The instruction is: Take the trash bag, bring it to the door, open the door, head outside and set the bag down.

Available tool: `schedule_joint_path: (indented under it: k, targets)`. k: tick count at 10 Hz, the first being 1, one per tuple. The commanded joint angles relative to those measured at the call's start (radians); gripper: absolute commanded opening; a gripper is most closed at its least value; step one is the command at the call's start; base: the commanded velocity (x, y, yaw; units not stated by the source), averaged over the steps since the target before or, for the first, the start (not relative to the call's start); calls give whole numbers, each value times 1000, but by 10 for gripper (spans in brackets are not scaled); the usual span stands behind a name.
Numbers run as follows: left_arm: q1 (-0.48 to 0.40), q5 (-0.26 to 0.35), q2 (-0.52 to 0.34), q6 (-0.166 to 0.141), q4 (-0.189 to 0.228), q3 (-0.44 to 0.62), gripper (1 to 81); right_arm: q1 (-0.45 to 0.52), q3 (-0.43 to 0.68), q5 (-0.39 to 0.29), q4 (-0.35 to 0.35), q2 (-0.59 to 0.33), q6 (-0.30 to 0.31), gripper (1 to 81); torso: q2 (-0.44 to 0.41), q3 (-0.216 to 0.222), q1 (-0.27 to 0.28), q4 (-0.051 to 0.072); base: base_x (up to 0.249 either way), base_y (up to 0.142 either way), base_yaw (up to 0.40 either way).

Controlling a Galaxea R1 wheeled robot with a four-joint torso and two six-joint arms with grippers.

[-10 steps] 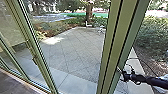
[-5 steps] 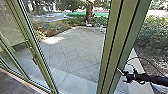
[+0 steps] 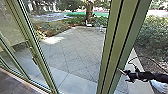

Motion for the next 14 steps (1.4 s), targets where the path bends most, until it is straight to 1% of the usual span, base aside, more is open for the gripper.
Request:
schedule_joint_path:
  k: [1, 4, 6, 7, 8, 9, 11, 12, 14]
  targets:
    - [-2, 84, 1, 9, 1, 6, 10, 233, -32, -20, -4, -99, 30, 811, 0, 0, 0, 0, 0, 0, 0]
    - [-1, 84, 4, 10, 1, 6, 10, 285, -4, -78, -9, -125, -48, 811, 0, 0, 0, 0, 0, 0, 0]
    - [-2, 84, 9, 10, 2, 4, 10, 337, 0, -147, -15, -150, -106, 811, 0, 0, 0, 0, 0, 0, 0]
    - [-2, 84, 14, 12, 2, 3, 10, 359, 5, -169, -15, -159, -129, 811, 0, 0, 1, 0, 0, 0, 0]
    - [-2, 84, 15, 12, 3, 3, 10, 371, 19, -191, -36, -162, -167, 811, 0, -1, 1, 0, 0, 0, 0]
    - [-1, 84, 15, 12, 2, 1, 10, 382, 34, -213, -79, -164, -181, 811, 0, -1, 1, 0, 0, 0, 0]
    - [-2, 84, 17, 12, 2, 1, 10, 403, 59, -284, -191, -164, -183, 811, 1, -1, 1, 0, 0, 0, 0]
    - [-2, 84, 18, 13, 4, 3, 10, 414, 71, -300, -249, -168, -183, 811, 1, -1, 1, 0, 0, 0, 0]
    - [-2, 84, 17, 13, 1, 1, 10, 446, 94, -331, -329, -170, -184, 811, 1, -1, 1, 0, 0, 0, 0]
